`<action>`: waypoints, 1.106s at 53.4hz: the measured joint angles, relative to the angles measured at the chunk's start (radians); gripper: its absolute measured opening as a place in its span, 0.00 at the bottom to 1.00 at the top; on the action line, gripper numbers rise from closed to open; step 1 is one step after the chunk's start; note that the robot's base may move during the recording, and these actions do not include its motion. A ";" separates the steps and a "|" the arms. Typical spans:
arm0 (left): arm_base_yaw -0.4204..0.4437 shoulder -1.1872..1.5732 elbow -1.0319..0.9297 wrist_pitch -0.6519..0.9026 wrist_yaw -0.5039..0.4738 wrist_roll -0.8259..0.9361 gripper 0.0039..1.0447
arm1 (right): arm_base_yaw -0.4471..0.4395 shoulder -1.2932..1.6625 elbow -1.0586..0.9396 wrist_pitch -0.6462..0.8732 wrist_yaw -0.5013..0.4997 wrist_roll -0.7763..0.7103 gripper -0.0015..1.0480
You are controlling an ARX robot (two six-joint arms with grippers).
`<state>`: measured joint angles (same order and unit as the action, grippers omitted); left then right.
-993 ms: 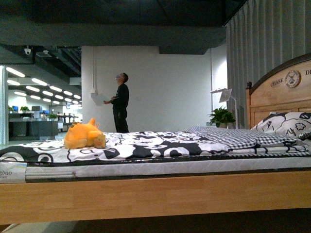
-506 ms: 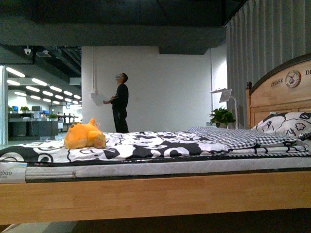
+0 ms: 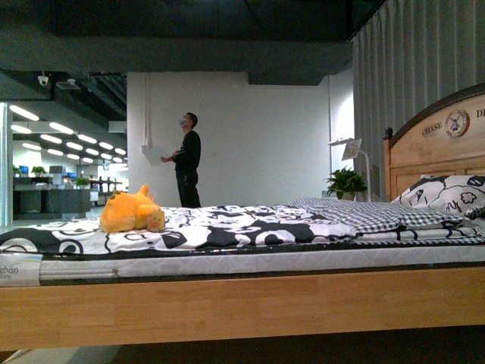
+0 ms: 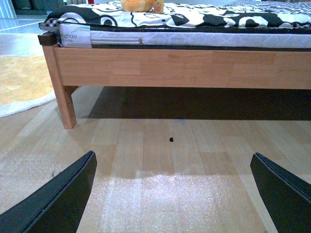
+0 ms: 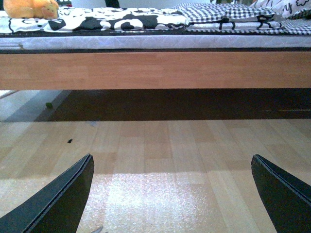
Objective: Put away toys
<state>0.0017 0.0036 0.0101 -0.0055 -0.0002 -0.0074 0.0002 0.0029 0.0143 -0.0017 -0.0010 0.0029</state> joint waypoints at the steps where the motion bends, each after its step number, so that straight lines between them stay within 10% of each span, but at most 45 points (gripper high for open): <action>1: 0.000 0.000 0.000 0.000 0.000 0.000 0.94 | 0.000 0.000 0.000 0.000 0.000 0.000 0.94; 59: 0.000 -0.001 0.000 0.000 0.000 0.000 0.94 | 0.000 0.000 0.000 0.000 0.000 0.000 0.94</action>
<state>0.0017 0.0025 0.0101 -0.0055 0.0002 -0.0071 0.0002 0.0029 0.0143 -0.0017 -0.0013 0.0029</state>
